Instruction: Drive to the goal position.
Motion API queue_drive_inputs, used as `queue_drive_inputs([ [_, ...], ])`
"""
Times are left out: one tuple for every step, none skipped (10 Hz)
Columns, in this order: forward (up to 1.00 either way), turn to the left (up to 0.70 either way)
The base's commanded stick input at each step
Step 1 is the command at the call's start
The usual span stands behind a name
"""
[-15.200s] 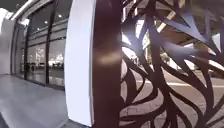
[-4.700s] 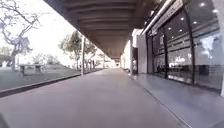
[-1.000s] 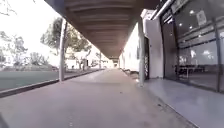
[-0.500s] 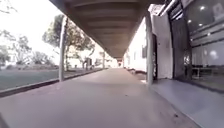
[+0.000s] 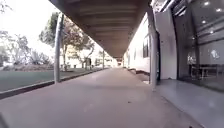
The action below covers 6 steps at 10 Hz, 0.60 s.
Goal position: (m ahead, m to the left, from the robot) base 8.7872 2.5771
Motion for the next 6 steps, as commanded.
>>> queue_drive_inputs([
  [0.70, 0.00],
  [0.70, 0.00],
  [0.70, 0.00],
  [0.70, 0.00],
  [0.70, 0.00],
  [0.70, 0.00],
])
